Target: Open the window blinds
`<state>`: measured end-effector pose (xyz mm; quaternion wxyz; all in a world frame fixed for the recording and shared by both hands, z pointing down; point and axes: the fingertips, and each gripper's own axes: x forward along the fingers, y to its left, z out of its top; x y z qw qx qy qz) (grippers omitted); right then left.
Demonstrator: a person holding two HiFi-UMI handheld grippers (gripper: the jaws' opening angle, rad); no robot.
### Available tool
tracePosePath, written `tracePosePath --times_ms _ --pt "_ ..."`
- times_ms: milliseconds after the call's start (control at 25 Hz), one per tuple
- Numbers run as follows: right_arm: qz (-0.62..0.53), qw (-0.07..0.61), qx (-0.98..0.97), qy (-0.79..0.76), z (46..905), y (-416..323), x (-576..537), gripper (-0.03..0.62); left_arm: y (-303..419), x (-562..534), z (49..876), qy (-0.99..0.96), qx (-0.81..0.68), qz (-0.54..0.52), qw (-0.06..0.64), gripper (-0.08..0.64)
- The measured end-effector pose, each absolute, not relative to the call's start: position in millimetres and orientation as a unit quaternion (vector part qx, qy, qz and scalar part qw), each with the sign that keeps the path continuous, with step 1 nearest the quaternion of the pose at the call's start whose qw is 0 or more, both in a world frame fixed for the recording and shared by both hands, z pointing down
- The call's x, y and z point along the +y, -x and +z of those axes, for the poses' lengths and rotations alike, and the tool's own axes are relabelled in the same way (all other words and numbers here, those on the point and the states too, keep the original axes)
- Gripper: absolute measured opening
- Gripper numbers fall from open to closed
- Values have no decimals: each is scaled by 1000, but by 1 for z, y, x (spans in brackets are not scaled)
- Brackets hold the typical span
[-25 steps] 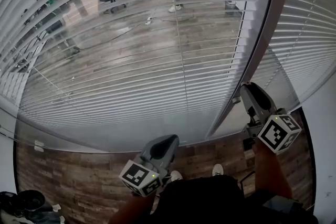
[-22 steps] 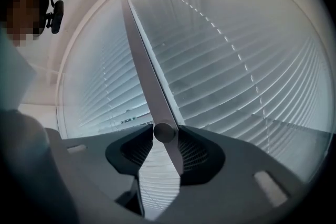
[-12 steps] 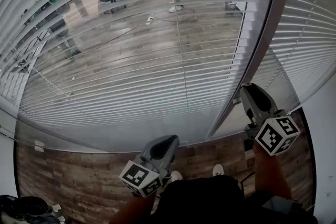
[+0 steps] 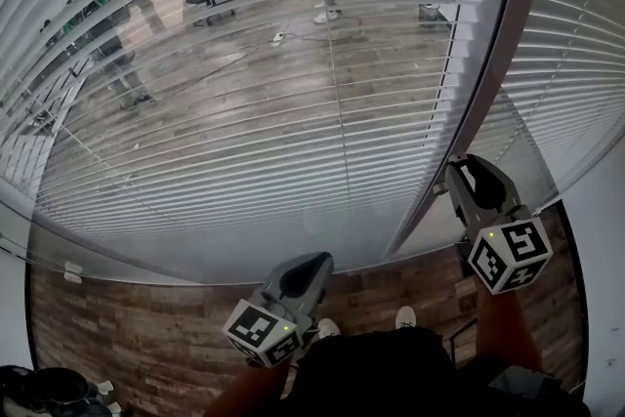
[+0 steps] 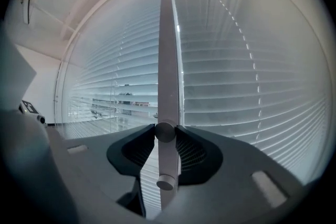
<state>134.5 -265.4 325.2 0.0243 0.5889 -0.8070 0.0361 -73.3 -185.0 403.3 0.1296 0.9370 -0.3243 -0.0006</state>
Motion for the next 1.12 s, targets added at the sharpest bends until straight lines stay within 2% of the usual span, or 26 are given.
tracePosePath --times_ms 1120 --pt "-191 236 -725 -618 326 -126 -262 150 75 -183 401 -935 -328 4 133 0"
